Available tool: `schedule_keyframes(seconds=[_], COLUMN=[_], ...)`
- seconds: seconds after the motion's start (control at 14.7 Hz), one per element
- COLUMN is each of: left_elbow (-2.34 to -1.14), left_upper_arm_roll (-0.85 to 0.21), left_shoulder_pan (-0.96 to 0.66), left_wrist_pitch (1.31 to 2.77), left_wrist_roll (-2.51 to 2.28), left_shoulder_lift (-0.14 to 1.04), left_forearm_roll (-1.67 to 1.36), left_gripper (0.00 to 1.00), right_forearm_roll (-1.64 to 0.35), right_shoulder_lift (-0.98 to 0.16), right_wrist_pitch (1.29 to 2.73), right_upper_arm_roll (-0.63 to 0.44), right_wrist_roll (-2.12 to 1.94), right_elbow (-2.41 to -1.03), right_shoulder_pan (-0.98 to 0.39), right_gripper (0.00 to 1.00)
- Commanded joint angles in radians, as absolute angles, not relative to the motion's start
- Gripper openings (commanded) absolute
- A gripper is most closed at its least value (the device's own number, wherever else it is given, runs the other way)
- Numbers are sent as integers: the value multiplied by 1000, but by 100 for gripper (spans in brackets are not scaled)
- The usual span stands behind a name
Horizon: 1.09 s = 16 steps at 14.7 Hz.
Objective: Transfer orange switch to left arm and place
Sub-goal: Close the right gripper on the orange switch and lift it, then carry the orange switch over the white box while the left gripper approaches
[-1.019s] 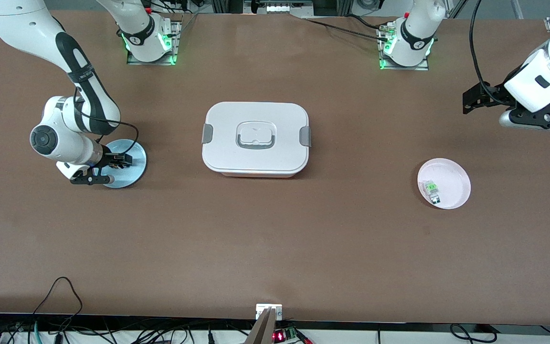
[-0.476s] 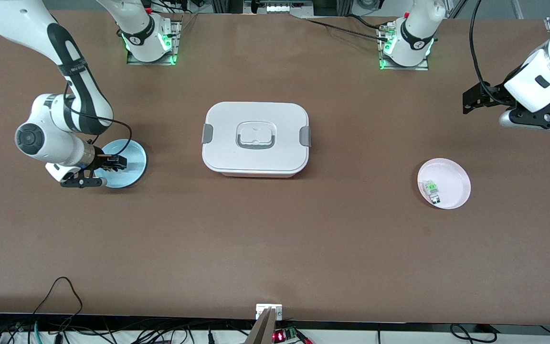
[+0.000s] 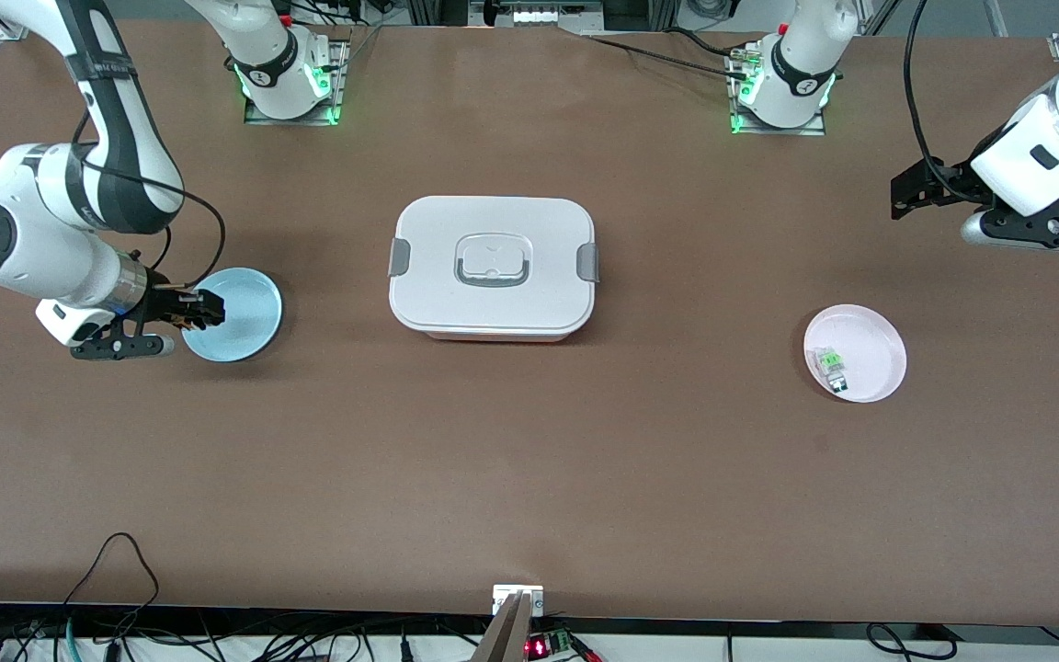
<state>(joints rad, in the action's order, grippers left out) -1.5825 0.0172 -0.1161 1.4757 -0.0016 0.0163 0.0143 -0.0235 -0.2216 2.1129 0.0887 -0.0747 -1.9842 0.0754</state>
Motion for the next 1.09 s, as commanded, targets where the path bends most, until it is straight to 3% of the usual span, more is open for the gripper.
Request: schedule_keyframes(seconds=[0.0, 0.34, 0.68, 1.02], left_elbow=[-1546, -1546, -1546, -1546], left_upper_arm_roll=[18, 18, 18, 18], left_shoulder_pan=[-118, -118, -118, -118], left_wrist_pitch=[1448, 1448, 1448, 1448], left_wrist_roll=[-12, -12, -12, -12], left_shoulder_lift=[31, 31, 31, 31], left_forearm_roll=[2, 2, 2, 0], left_gripper=[100, 100, 100, 100], right_forearm_roll=[-78, -104, -110, -326], right_shoulder_lift=[-192, -169, -158, -140], right_wrist_pitch=[2019, 1918, 1936, 1942], right_upper_arm_roll=[120, 176, 187, 184], right_wrist_roll=[-97, -155, -394, -679], right_elbow=[-1922, -1778, -1730, -1704], right_shoulder_pan=[84, 84, 84, 86], right_gripper=[40, 40, 40, 40])
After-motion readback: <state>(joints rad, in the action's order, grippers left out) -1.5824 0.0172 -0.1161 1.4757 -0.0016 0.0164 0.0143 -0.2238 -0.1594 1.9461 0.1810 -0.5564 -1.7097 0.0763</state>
